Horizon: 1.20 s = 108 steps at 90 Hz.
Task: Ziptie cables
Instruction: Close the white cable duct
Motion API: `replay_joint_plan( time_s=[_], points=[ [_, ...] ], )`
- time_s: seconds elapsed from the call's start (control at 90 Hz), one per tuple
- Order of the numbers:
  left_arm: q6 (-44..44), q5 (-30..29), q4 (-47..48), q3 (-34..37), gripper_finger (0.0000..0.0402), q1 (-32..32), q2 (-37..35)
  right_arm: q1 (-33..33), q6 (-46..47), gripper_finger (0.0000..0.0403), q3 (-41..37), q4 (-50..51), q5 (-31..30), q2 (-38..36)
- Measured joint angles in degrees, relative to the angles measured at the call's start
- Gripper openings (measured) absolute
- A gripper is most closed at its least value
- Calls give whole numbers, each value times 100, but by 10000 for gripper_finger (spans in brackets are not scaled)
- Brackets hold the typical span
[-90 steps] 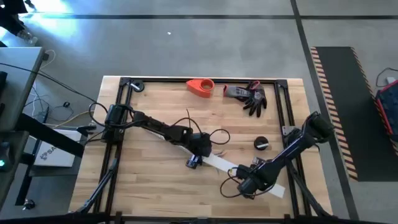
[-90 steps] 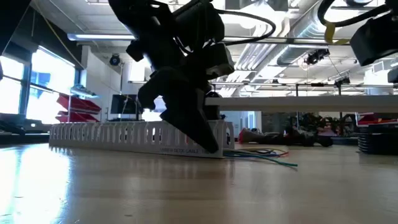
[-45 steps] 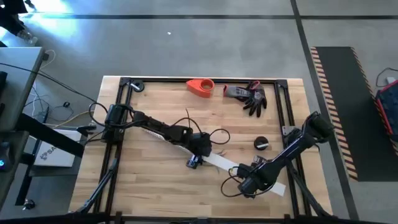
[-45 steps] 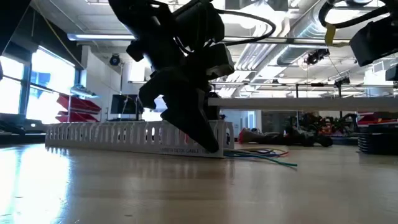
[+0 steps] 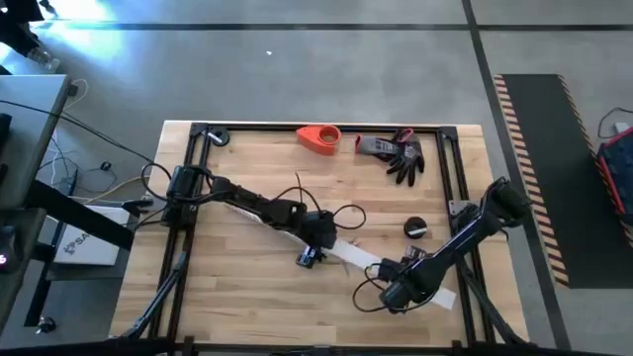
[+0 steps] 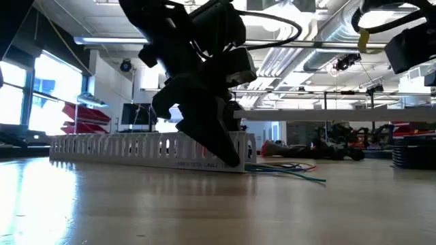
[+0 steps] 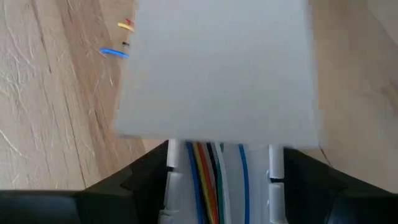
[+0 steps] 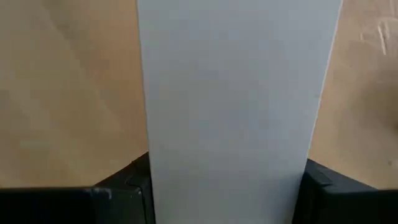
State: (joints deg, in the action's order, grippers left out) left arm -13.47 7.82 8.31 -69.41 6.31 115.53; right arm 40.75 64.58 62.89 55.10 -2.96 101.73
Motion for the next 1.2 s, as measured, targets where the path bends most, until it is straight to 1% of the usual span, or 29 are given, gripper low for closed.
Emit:
replay_joint_plan(
  time_s=[0.278, 0.5, 0.722, 0.933, 1.022, 1.2],
  points=[
    [12, -5, -158, 4, 223, 2, 4, 18, 99, 196, 0, -90, 76, 0],
    [8, -18, -167, 4, 223, 2, 4, -27, 6, 196, 0, -121, 489, 311],
    [-1, -16, -170, 4, 223, 2, 4, -63, -11, 196, 0, -145, 507, 369],
    [-128, 116, -165, 4, 224, 35, 4, -216, -374, 196, 0, -235, 802, 369],
    [-379, 159, -184, 4, 234, 59, 4, -305, -533, 196, 0, -273, 928, 369],
    [-382, 154, -233, 1, 267, 38, 4, -450, -614, 196, 0, -325, 1064, 369]
  ],
)
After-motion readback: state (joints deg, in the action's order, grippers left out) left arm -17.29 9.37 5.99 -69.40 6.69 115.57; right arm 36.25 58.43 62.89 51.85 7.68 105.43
